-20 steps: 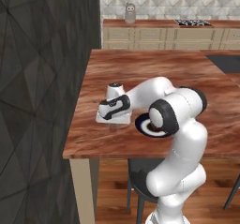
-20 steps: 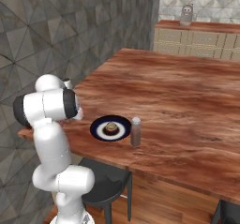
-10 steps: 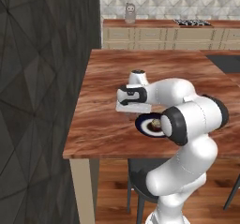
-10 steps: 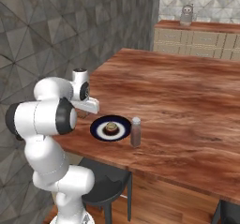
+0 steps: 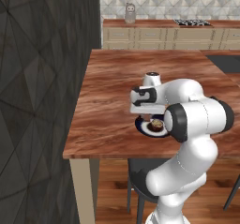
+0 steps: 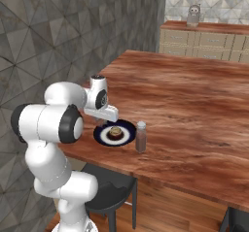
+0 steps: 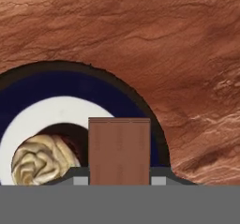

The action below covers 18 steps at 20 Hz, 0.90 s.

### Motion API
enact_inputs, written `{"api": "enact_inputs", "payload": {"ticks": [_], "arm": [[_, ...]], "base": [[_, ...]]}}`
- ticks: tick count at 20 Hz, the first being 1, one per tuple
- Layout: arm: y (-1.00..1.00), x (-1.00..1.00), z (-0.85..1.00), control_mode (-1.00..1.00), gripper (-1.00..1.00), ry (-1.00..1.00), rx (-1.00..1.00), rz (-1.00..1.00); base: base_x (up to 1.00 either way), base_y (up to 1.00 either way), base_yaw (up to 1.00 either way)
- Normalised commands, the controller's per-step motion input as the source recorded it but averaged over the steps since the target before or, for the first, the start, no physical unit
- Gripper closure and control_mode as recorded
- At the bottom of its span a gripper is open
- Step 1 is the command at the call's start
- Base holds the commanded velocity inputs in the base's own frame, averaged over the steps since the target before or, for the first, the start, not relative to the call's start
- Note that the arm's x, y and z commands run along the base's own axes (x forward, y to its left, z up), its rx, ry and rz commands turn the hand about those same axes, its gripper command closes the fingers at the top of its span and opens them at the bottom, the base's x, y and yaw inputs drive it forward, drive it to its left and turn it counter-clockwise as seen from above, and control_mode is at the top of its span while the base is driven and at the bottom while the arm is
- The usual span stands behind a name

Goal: Take the cinnamon bottle from the cabinet and place it on the dining table, next to the plate with the cupcake. Then take the chocolate from the dining counter and place it on the cupcake plate.

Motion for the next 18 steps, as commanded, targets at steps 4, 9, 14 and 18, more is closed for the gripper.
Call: {"api": "enact_inputs", "payload": {"ticks": [4,9,14,18], "arm": [[-0.26,0.0,-0.23,-1.0,1.0,0.0,-0.04,0.02],[-0.01,0.0,-0.08,-1.0,-1.0,0.0,-0.04,0.03],[0.0,-0.11,0.0,-1.0,-1.0,-0.04,0.0,0.0],[0.0,-0.29,0.19,-1.0,-1.0,-0.1,0.0,0.0]], "base": [[0.0,0.0,0.0],[0.0,0.0,0.0],[0.0,0.0,0.0],[0.0,0.0,0.0]]}}
